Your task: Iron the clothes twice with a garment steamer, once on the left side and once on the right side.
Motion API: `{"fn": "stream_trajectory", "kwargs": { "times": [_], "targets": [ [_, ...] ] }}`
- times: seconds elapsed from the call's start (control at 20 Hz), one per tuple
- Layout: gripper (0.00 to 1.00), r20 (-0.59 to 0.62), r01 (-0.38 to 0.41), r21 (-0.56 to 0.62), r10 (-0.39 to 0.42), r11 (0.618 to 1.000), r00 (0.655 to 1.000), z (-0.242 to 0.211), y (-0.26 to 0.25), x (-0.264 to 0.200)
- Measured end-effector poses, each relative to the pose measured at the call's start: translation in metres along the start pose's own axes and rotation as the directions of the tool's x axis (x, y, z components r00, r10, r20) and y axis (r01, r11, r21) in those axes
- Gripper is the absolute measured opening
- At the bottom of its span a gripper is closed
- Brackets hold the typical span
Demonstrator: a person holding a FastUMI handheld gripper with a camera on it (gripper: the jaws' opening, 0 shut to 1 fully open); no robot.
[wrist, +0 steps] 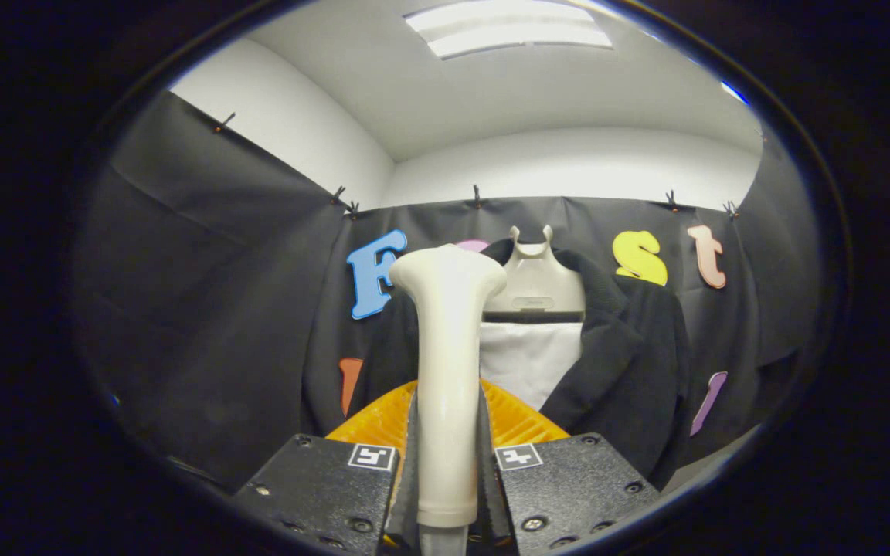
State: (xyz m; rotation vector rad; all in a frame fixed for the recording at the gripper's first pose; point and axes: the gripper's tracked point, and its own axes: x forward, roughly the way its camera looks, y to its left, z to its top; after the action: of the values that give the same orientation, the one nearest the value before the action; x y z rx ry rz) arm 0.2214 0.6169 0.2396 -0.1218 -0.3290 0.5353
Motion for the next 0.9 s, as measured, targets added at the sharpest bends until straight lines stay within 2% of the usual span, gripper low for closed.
{"fn": "stream_trajectory", "kwargs": {
  "times": [0.9],
  "targets": [
    [0.34, -0.115, 0.0, -0.02, -0.002, 1.0, 0.993, -0.06, -0.002, -0.053]
  ]
}}
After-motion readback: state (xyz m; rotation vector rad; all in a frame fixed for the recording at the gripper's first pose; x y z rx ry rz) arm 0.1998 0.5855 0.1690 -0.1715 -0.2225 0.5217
